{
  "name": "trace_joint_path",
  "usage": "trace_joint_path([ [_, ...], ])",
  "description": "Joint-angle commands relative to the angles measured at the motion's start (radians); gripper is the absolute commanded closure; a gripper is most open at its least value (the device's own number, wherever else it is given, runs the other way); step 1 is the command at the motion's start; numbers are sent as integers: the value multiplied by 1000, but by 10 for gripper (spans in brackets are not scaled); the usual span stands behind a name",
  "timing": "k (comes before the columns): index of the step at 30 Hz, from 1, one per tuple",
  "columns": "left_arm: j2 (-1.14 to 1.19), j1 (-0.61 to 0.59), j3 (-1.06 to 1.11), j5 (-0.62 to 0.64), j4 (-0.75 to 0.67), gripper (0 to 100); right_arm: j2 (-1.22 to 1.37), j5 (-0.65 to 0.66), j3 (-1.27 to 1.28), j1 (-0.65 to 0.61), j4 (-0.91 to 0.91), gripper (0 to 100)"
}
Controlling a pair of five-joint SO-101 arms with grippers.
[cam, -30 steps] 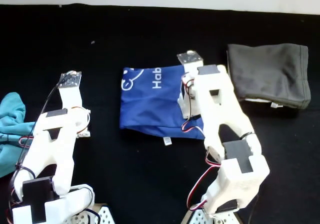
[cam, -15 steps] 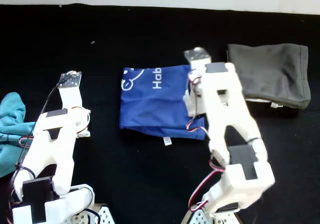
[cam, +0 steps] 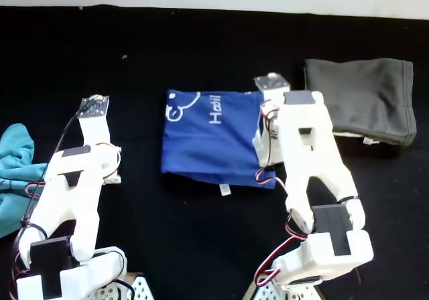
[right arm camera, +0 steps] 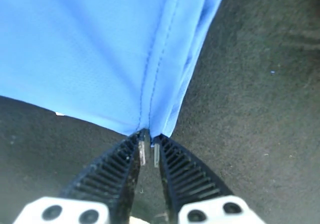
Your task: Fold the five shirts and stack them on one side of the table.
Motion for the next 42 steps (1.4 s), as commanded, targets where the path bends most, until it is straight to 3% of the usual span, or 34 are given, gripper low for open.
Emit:
trace_joint_path([
  [1, -1, -1, 1, 2, -34, 992, -48, 15, 31, 16, -19, 992],
  [17, -1, -1, 1, 2, -34, 992, -44, 17, 42, 21, -47, 988],
  [24, -1, -1, 1, 2, -34, 992, -51, 12, 35, 21, -31, 841],
  [28, -1, -1, 1, 2, -34, 992, -53, 11, 15, 25, -35, 837],
  [36, -1, -1, 1, 2, -34, 992, -8, -60, -263, 21, -28, 818],
  [42, -1, -1, 1, 2, -34, 992, 269, -103, -561, 10, 45, 749],
])
